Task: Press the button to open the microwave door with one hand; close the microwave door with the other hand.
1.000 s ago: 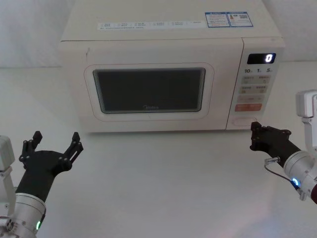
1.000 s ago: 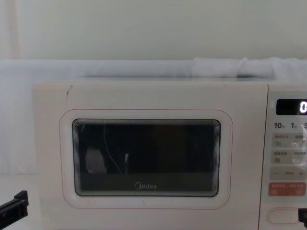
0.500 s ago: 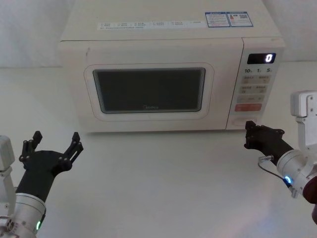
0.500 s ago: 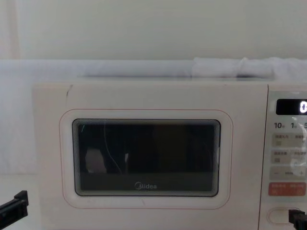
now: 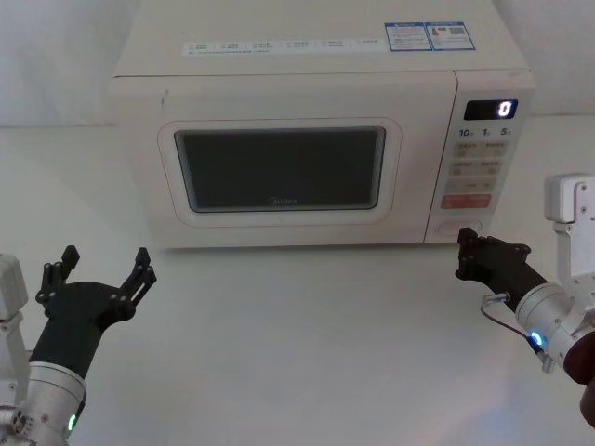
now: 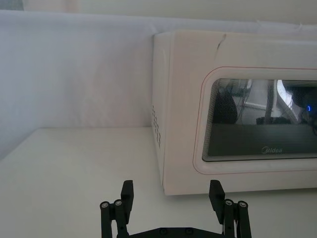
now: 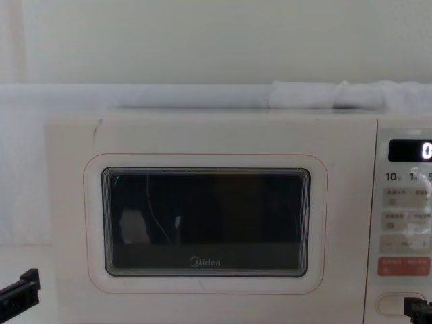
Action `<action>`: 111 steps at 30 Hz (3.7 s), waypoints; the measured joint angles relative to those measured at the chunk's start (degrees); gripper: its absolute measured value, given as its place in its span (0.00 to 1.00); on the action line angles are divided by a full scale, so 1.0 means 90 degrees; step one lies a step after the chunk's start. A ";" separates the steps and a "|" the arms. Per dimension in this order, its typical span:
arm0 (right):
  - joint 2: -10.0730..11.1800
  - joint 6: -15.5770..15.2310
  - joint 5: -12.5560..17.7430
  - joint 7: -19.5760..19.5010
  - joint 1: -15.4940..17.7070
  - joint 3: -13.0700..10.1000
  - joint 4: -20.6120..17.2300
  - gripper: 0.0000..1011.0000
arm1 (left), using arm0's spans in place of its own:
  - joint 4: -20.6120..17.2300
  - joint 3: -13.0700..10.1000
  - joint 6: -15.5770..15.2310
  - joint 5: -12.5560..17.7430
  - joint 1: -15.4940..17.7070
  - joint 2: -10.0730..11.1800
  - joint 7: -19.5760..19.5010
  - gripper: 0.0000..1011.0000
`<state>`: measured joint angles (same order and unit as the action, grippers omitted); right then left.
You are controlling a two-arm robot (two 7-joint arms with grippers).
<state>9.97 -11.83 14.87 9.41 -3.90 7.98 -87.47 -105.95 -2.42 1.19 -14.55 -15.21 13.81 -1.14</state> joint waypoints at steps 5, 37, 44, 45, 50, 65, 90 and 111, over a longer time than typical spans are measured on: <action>0.0022 -0.0022 -0.0002 -0.0043 0.0012 0.0018 -0.0015 0.00 | 0.0000 0.0000 0.0000 0.0000 0.0000 0.0000 0.0000 0.99; -0.0061 -0.0259 -0.0202 -0.0190 -0.0145 0.0032 0.0060 0.00 | 0.0000 0.0000 0.0000 0.0000 0.0000 0.0000 0.0000 0.99; -0.0095 -0.0207 -0.0221 -0.0164 -0.0241 0.0042 0.0165 0.00 | 0.0000 0.0000 0.0000 0.0000 0.0000 0.0000 0.0000 0.99; -0.0102 -0.0196 -0.0225 -0.0159 -0.0259 0.0045 0.0189 0.00 | 0.0000 0.0000 0.0000 0.0000 0.0000 0.0000 0.0000 0.99; -0.0121 -0.0181 -0.0237 -0.0156 -0.0297 0.0050 0.0251 0.00 | 0.0000 0.0000 0.0000 0.0000 0.0000 0.0000 0.0000 0.99; -0.0177 -0.0155 -0.0282 -0.0168 -0.0360 0.0043 0.0359 0.00 | 0.0000 0.0000 0.0000 0.0000 0.0000 0.0000 0.0000 0.99; -0.0303 0.0035 -0.0354 -0.0184 -0.0625 0.0036 0.0747 0.00 | 0.0000 0.0000 0.0000 0.0000 0.0000 0.0000 0.0000 0.99; -0.0412 0.0150 -0.0397 -0.0260 -0.0701 -0.0033 0.0891 0.00 | 0.0000 0.0001 0.0000 0.0000 0.0000 0.0000 0.0000 0.99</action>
<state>6.26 -10.48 11.30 7.07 -10.21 7.68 -79.46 -105.95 -2.41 1.19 -14.54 -15.21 13.81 -1.14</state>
